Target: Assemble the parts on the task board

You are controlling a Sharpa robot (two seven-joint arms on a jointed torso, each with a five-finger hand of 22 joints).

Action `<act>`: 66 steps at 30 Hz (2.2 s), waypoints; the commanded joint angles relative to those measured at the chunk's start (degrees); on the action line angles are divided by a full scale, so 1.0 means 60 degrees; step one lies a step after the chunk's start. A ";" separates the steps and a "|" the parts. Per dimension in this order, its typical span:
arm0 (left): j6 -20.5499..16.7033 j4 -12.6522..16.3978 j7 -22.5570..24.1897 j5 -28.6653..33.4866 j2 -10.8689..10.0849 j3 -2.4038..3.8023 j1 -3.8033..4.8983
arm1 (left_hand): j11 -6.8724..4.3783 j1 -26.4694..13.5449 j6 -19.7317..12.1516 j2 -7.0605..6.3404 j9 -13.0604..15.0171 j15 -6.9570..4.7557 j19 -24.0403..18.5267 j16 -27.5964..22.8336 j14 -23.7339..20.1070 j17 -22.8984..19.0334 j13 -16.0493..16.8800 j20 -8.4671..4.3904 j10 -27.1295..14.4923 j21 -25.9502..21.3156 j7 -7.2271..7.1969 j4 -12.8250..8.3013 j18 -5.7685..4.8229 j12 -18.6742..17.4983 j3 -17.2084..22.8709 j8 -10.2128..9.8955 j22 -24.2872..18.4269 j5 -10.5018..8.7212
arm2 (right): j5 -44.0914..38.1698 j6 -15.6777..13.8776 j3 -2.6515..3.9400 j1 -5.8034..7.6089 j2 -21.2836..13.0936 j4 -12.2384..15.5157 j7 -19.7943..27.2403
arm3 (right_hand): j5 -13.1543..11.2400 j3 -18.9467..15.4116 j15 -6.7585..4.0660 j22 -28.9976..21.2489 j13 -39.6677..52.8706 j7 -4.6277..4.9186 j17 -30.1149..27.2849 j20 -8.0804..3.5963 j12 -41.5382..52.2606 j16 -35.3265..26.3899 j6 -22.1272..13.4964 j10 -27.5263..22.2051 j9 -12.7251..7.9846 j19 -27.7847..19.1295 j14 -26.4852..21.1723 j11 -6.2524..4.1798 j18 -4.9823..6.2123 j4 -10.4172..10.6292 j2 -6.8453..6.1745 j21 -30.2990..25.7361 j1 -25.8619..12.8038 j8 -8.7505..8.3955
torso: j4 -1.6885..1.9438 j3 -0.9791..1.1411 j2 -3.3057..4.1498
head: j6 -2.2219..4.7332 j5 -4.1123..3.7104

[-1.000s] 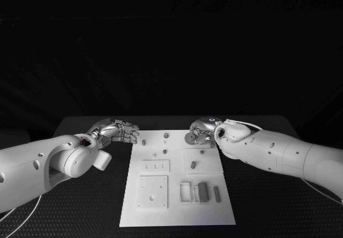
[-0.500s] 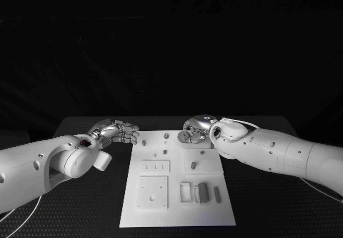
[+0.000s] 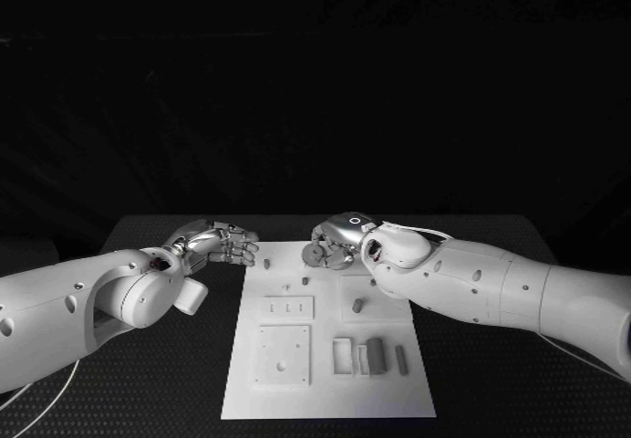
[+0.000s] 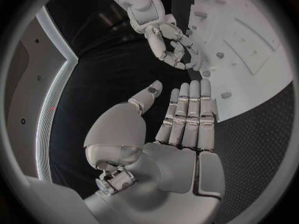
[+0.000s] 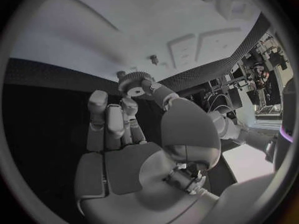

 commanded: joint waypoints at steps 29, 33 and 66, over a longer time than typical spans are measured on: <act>0.0174 -0.0051 0.0063 -0.0019 0.0083 0.0007 0.0005 | 0.0036 0.0011 -0.0054 -0.0079 -0.0018 0.0054 0.0019 -0.0056 0.0003 0.0022 -0.0010 0.0063 0.0017 -0.0070 0.0049 0.0040 0.0193 -0.0059 -0.0011 -0.0024 0.0017 -0.0005 | -0.2305 -0.0698 -0.0762 -0.0159 0.0964 -0.0684 -0.0582 | 0.0013 0.0115 -0.0111 0.0136 -0.0091 -0.0295 0.0041 -0.0080 -0.0005 -0.0072 0.2461 0.0083 0.0301 0.0166 0.0261 -0.0115 0.0475 0.0425 -0.0543 0.0048 0.0007 -0.0018 | 0.0009 0.0000 0.0011 | -0.0011 0.0091; 0.0197 -0.0059 0.0059 -0.0019 0.0096 0.0007 0.0005 | 0.0037 0.0009 -0.0057 -0.0081 -0.0019 0.0055 0.0018 -0.0059 0.0002 0.0024 -0.0010 0.0063 0.0016 -0.0072 0.0052 0.0042 0.0193 -0.0063 -0.0013 -0.0025 0.0018 -0.0005 | -0.2340 -0.0777 -0.0764 -0.0164 0.1035 -0.0782 -0.0629 | 0.0015 0.0126 -0.0113 0.0135 -0.0095 -0.0296 0.0044 -0.0084 -0.0006 -0.0074 0.2460 0.0086 0.0302 0.0169 0.0267 -0.0117 0.0475 0.0435 -0.0553 0.0046 0.0025 -0.0023 | 0.0001 -0.0005 -0.0001 | -0.0024 0.0107; 0.0249 -0.0133 0.0054 -0.0019 0.0160 0.0007 0.0005 | 0.0041 0.0007 -0.0068 -0.0077 -0.0025 0.0056 0.0017 -0.0081 0.0003 0.0044 -0.0010 0.0065 0.0017 -0.0088 0.0056 0.0053 0.0194 -0.0089 -0.0016 -0.0025 0.0027 -0.0004 | -0.2263 -0.0779 -0.0763 -0.0168 0.1267 -0.1042 -0.0709 | 0.0012 0.0143 -0.0118 0.0135 -0.0102 -0.0297 0.0043 -0.0095 -0.0008 -0.0081 0.2458 0.0092 0.0304 0.0181 0.0274 -0.0120 0.0475 0.0438 -0.0546 0.0044 0.0078 -0.0034 | -0.0007 0.0002 0.0004 | -0.0016 0.0115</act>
